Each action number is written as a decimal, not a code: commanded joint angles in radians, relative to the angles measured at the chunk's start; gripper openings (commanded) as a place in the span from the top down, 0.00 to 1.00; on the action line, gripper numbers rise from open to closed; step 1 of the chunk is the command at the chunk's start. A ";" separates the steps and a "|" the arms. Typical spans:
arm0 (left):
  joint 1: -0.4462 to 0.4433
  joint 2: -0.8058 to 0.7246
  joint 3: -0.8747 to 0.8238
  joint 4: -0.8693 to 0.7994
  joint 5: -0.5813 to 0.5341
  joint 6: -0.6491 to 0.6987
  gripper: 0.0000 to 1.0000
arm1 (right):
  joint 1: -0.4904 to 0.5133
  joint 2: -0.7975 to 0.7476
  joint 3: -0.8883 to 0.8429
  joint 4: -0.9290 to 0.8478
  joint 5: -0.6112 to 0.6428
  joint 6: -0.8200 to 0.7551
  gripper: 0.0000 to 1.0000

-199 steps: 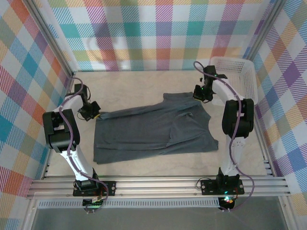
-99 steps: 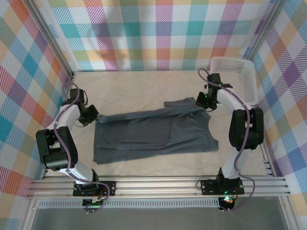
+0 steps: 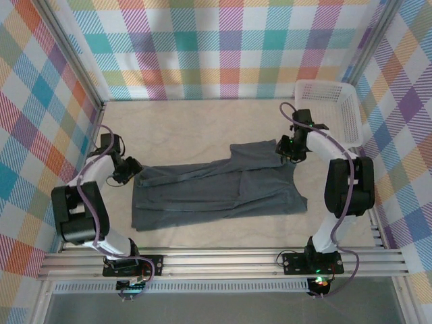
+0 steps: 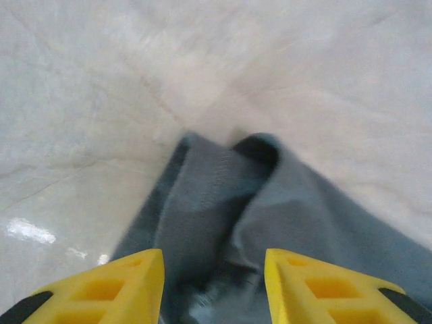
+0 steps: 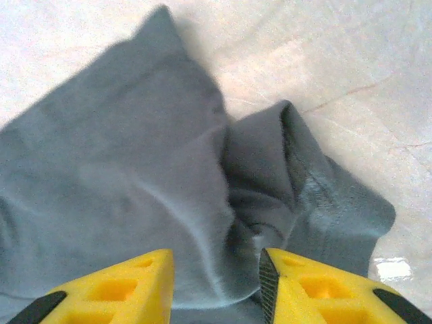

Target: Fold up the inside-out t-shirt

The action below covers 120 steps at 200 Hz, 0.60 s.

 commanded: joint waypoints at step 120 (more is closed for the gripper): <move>-0.177 -0.259 -0.030 -0.046 0.009 -0.046 0.49 | 0.124 0.529 0.569 -0.152 0.298 -0.090 0.57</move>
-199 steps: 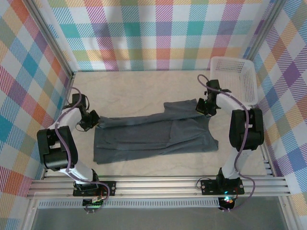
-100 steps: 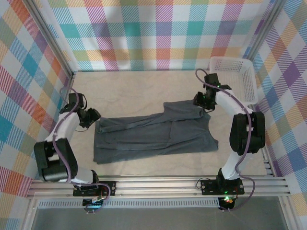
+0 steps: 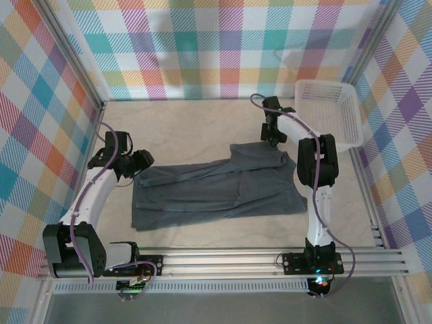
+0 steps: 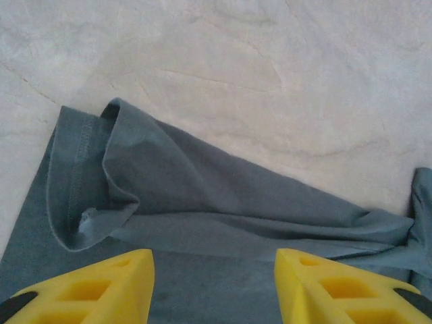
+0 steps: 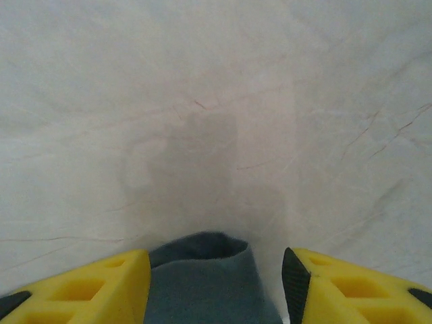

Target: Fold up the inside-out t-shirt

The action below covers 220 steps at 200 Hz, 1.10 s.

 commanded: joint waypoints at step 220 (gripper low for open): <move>-0.155 -0.048 -0.035 0.079 0.116 -0.035 0.37 | 0.029 -0.867 -0.926 0.341 -0.526 0.133 0.28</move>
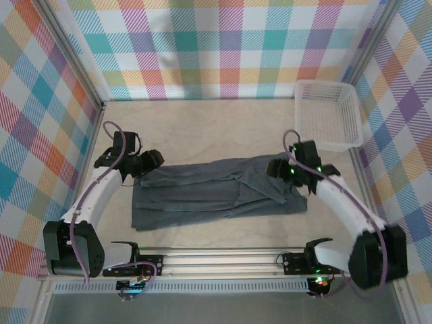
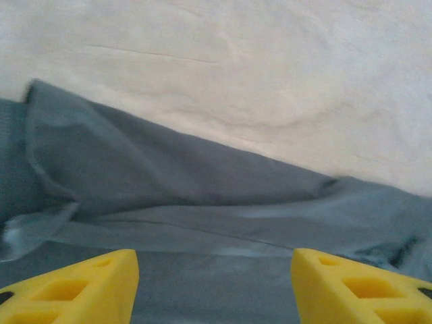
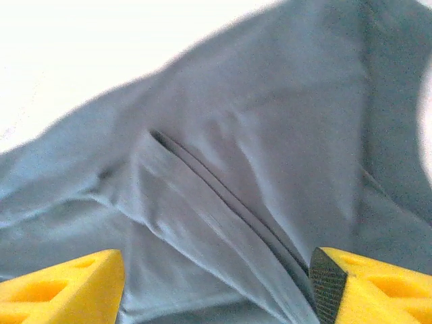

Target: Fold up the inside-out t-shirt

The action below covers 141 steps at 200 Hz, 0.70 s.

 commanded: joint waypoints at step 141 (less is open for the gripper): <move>-0.160 -0.024 -0.110 0.076 0.030 -0.074 0.36 | 0.075 0.515 0.240 0.112 -0.260 -0.052 0.96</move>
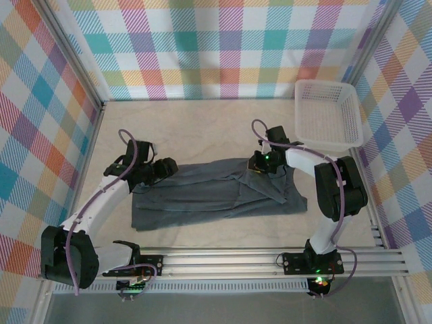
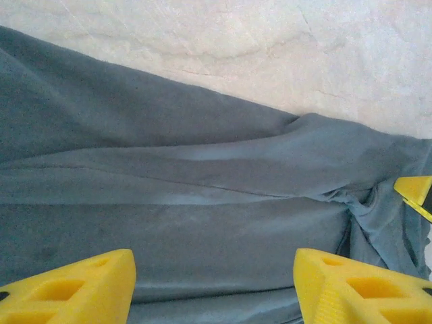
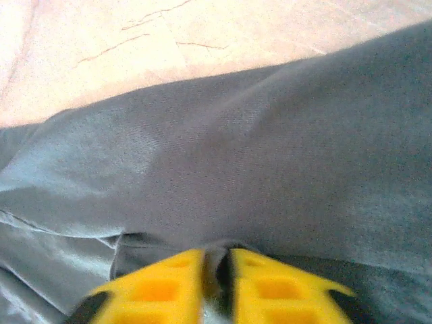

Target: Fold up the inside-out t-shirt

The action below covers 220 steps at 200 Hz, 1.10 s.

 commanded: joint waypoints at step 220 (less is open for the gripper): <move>-0.178 0.662 0.364 -0.073 -0.368 -0.188 1.00 | -0.033 -0.012 0.016 -0.220 0.340 -0.022 1.00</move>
